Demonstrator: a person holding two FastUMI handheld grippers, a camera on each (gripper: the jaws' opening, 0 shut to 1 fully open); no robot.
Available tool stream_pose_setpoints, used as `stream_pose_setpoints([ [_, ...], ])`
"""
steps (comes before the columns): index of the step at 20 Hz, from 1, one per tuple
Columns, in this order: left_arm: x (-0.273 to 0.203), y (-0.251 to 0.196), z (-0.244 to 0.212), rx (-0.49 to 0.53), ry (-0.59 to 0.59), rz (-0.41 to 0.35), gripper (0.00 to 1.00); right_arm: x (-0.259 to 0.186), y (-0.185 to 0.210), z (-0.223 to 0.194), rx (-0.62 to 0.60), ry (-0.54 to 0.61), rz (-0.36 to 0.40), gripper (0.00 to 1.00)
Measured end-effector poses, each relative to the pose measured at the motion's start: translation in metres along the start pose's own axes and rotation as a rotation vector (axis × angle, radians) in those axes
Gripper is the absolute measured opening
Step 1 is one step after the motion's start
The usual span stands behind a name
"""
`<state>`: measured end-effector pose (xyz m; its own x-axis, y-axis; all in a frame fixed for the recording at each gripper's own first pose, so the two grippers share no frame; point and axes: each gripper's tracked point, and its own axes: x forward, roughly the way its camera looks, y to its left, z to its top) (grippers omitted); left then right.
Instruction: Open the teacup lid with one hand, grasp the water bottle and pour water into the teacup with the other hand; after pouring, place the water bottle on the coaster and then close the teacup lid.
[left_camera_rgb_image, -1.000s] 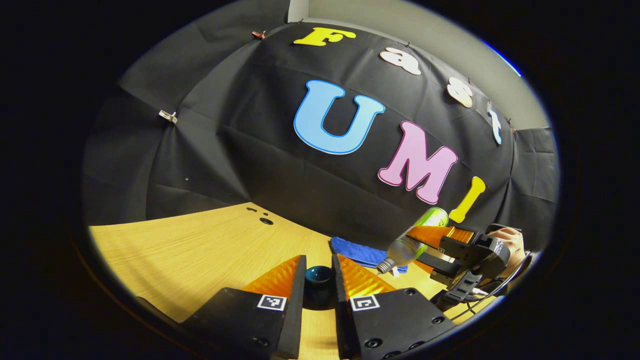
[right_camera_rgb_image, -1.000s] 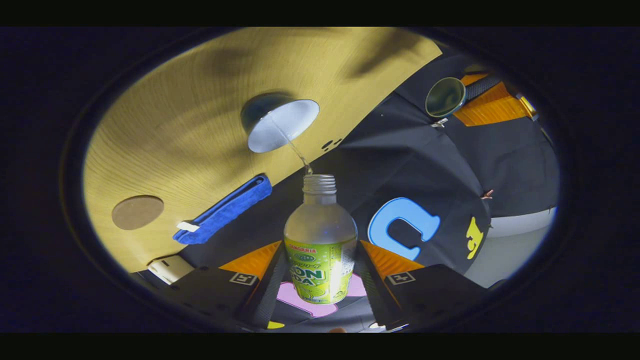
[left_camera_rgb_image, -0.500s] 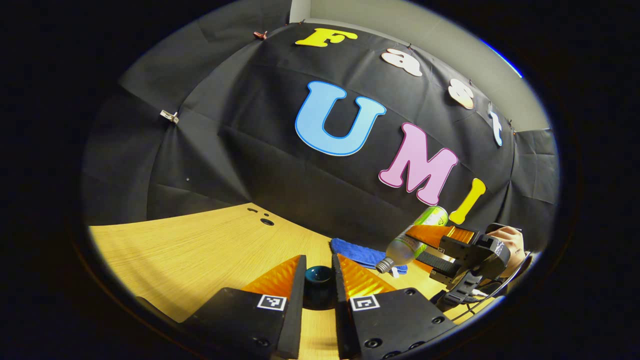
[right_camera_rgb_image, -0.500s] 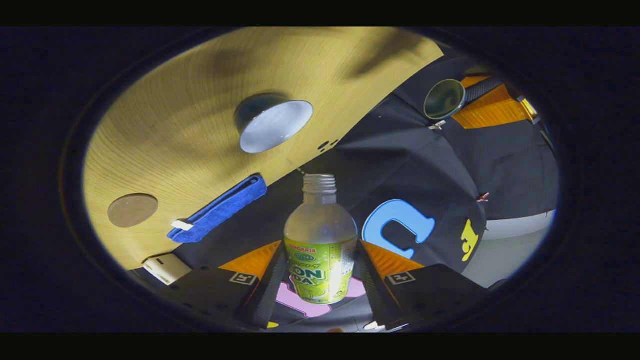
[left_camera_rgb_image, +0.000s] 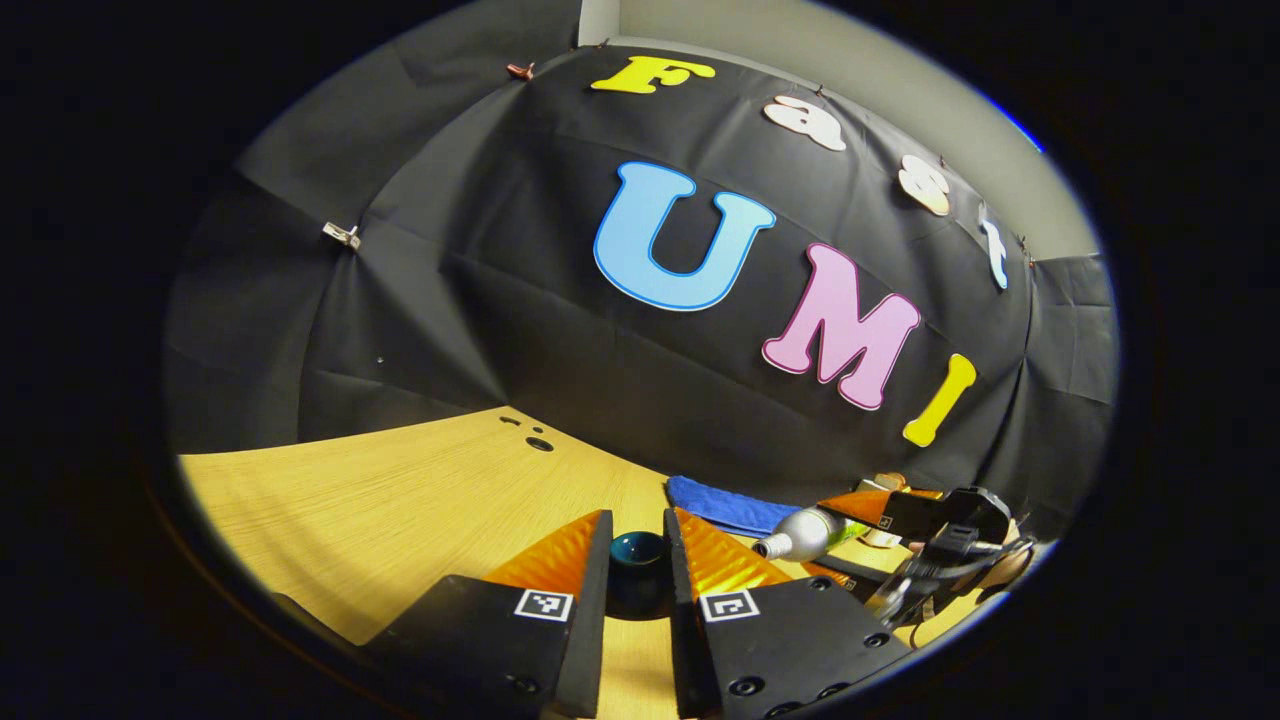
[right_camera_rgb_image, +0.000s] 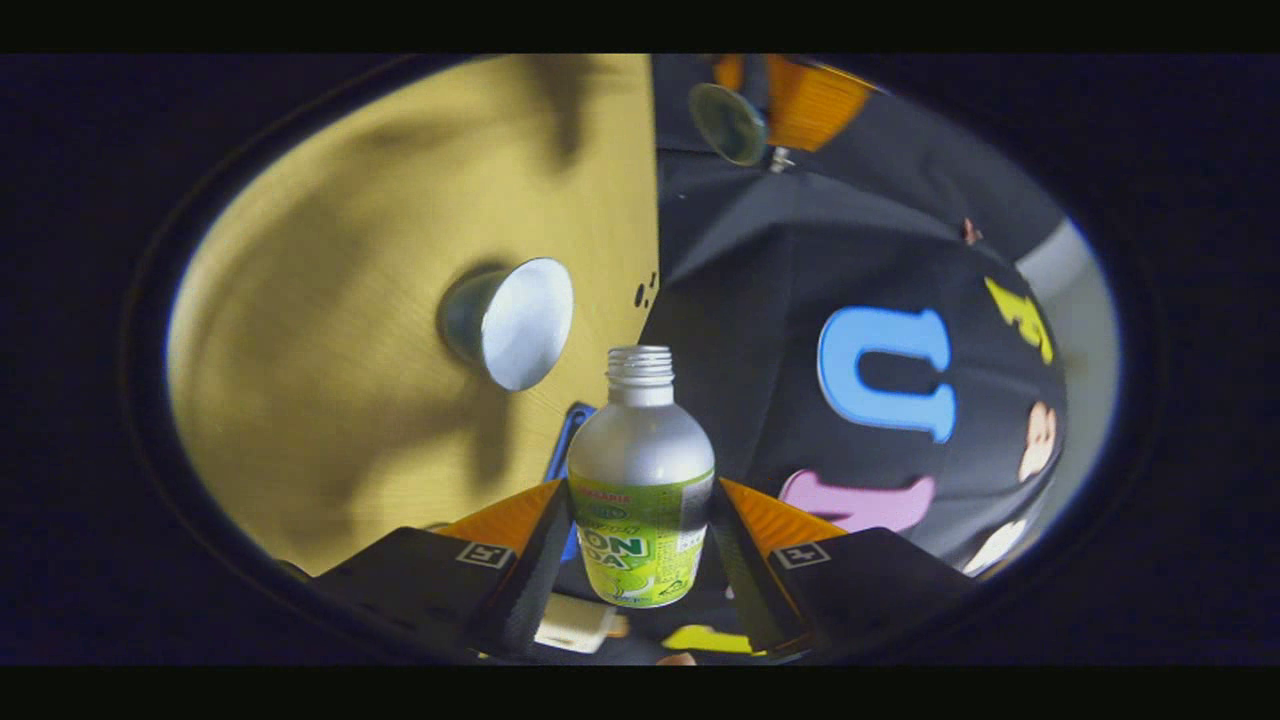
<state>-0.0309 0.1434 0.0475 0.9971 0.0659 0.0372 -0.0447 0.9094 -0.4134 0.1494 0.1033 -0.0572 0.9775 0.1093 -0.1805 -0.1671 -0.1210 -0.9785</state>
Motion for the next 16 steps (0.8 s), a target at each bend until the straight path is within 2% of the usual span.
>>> stream_pose_setpoints([
  [4, 0.0, -0.001, -0.001, 0.001, 0.003, 0.001, 0.32, -0.005, 0.009, 0.0, 0.552, -0.023, 0.029, 0.79],
  [9, 0.001, -0.001, -0.003, 0.008, 0.002, 0.007, 0.32, -0.043, -0.015, -0.008, 1.256, -0.171, 0.042, 0.79],
  [10, 0.0, -0.002, -0.002, 0.012, 0.003, 0.009, 0.32, -0.045, -0.019, -0.014, 1.365, -0.191, 0.049, 0.79],
  [11, 0.001, -0.003, -0.003, 0.019, 0.005, 0.009, 0.32, -0.048, -0.02, -0.023, 1.418, -0.201, 0.039, 0.79],
  [13, 0.001, -0.006, -0.004, 0.033, 0.005, 0.009, 0.32, -0.056, -0.023, -0.031, 1.432, -0.211, -0.003, 0.79],
  [16, 0.001, -0.009, -0.005, 0.06, 0.005, 0.012, 0.32, -0.069, -0.018, -0.025, 1.484, -0.206, -0.034, 0.79],
])
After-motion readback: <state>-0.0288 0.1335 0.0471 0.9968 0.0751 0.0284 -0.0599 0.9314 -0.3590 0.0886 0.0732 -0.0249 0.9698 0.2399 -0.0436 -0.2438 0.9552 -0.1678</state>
